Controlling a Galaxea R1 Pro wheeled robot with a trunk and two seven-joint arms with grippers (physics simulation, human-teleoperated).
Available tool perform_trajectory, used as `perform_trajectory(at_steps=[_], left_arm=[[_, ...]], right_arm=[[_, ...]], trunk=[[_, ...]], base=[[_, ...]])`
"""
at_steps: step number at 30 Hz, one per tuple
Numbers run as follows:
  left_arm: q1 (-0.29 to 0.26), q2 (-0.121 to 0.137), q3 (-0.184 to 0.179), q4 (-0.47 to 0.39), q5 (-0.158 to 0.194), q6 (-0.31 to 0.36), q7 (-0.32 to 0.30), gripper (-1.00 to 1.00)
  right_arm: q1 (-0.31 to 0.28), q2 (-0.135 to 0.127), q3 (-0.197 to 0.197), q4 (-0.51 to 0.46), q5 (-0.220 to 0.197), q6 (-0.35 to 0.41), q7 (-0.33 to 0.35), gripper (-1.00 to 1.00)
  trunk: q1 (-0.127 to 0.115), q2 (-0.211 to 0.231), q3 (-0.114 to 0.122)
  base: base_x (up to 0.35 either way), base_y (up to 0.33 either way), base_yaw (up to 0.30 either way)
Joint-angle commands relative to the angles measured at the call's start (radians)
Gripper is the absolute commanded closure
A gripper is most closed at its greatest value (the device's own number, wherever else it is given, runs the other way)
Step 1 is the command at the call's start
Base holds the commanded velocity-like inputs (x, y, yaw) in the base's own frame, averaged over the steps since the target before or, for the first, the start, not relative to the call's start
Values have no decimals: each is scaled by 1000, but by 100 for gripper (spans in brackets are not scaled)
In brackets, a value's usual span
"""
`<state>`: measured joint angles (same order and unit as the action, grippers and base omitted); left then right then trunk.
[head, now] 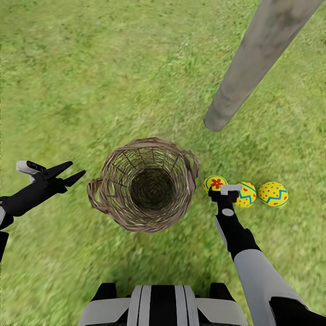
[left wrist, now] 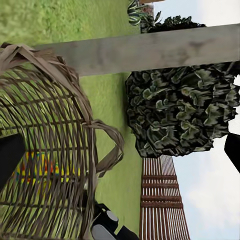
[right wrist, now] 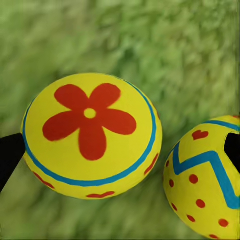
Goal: Take the three Easter eggs out of the wicker basket on the lawn in the garden, then place them on the lawn next to a single tree (choose any tree) so that all three eggs are next to the same tree and none are left in the basket.
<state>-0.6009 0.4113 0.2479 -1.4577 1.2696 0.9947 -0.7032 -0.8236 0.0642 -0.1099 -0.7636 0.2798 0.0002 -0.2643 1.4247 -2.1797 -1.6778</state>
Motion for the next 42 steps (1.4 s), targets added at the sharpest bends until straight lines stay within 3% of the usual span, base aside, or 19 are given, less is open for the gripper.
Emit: perform_trajectory(at_steps=[1,42], left_arm=[[0,0,1,0,-3,4,-4,-100],[0,0,1,0,-3,4,-4,-100]], right_arm=[[0,1,-4,-1,9,-1,-1,-100],[4,0,-4,-13,7,-7,-5,-100]], trunk=[[-4,7,3],[-161,294,131]], base=[[0,0,0],[0,0,0]])
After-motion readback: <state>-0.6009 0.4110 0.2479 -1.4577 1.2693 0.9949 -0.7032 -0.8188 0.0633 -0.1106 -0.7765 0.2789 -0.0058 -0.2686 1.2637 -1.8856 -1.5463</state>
